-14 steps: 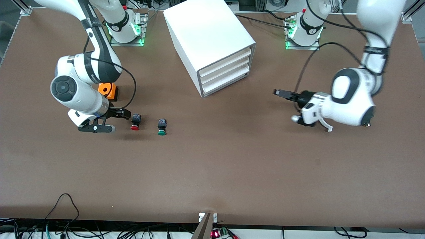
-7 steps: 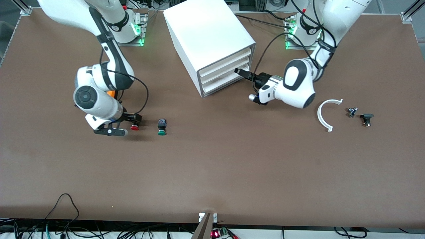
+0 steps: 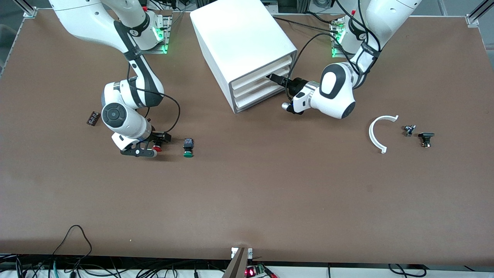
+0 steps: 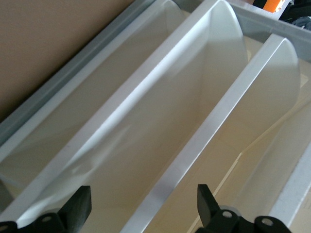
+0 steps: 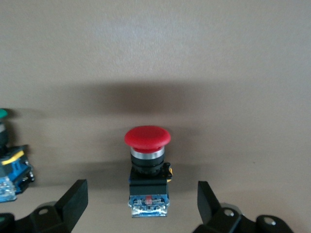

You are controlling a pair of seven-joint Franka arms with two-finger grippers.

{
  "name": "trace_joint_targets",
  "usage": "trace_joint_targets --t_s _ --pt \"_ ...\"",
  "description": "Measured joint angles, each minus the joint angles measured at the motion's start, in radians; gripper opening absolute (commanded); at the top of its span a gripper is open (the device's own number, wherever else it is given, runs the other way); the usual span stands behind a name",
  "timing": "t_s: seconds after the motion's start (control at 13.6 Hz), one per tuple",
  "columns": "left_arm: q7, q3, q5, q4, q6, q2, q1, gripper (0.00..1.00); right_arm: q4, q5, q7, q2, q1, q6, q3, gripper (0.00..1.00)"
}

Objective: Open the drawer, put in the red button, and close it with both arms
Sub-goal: 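Grasp the red button with the right gripper while the left gripper pulls the drawer open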

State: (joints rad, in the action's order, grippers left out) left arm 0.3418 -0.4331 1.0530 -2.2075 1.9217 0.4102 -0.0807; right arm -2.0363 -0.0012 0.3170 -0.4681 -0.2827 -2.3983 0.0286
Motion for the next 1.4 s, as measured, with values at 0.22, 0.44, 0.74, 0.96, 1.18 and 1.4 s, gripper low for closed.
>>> trace_joint_targets --t_s 0.22,0.44,0.74,0.96,1.18,1.4 --pt "0.0 -0.004 0.014 0.0 0.008 0.001 0.001 0.0 -0.003 0.0 0.0 -0.023 0.0 -0.015 -0.001 0.94" --pt "0.0 -0.01 0.015 0.001 0.016 0.0 0.004 0.0 -0.003 0.0 -0.001 -0.033 0.0 -0.02 -0.001 0.65" --pt "0.028 0.037 0.023 0.024 0.035 -0.026 0.07 0.0 -0.006 0.0 -0.001 -0.034 0.0 -0.019 -0.001 0.45" --pt "0.063 0.109 0.01 0.058 0.039 -0.03 0.102 0.0 -0.008 0.0 -0.002 -0.034 0.0 -0.019 -0.002 0.4" --pt "0.068 0.134 0.01 0.089 0.103 -0.034 0.108 1.0 -0.006 0.0 -0.004 -0.034 0.0 -0.021 -0.019 0.36" --pt "0.053 0.143 0.01 0.099 0.186 -0.035 0.109 1.0 0.019 0.0 -0.008 -0.032 -0.001 -0.022 -0.029 0.35"
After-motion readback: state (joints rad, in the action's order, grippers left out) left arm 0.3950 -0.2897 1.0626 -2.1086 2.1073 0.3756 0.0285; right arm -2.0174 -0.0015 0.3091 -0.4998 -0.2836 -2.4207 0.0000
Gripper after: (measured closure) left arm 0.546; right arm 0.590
